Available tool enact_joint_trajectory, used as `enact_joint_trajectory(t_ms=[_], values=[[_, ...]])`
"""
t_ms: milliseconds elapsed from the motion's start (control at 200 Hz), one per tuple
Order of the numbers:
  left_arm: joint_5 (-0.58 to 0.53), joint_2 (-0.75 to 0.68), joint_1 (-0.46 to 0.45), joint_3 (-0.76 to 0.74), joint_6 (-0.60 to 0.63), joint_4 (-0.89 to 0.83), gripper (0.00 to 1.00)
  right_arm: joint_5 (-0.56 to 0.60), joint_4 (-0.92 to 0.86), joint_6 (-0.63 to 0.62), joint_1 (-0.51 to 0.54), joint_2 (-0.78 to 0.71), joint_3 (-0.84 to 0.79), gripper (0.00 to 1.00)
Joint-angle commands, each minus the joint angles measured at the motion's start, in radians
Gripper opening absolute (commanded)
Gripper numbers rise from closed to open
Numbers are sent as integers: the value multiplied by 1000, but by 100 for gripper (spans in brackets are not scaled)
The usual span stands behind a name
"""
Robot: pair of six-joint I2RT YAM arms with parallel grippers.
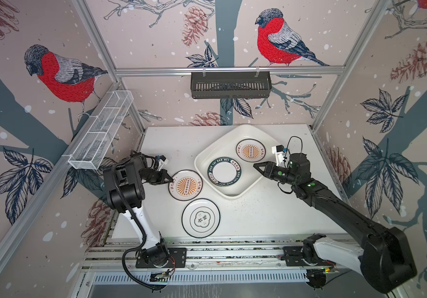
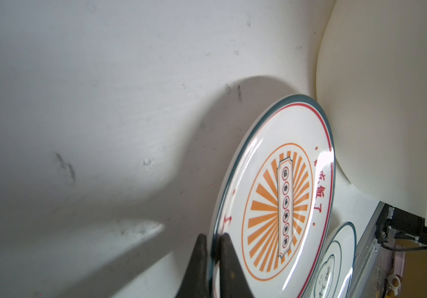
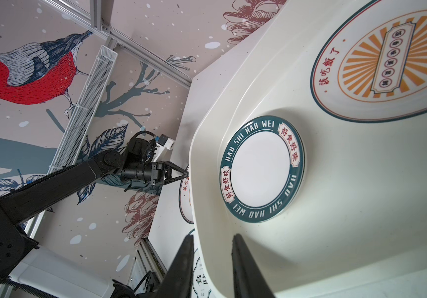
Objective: Place the plates into the plastic bin on the countertop
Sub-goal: 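Lower the left gripper onto the sunburst plate's rim and close it, then tilt the sunburst plate up on edge with the left gripper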
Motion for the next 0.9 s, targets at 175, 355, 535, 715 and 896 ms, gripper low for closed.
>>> enact_joint_trajectory(t_ms=[175, 355, 535, 715, 896], values=[[-17, -21, 43, 49, 24, -43, 0, -1, 40, -1, -1, 6, 2, 28], [22, -60, 42, 70, 6, -73, 0, -5, 42, -3, -1, 7, 3, 28], [54, -96, 46, 64, -28, -67, 0, -11, 45, -5, -3, 4, -3, 28], [83, -114, 55, 64, -60, -68, 0, -17, 45, -6, -9, -4, -10, 28], [91, -120, 68, 71, -78, -69, 0, -18, 48, -5, -12, -12, -19, 28]])
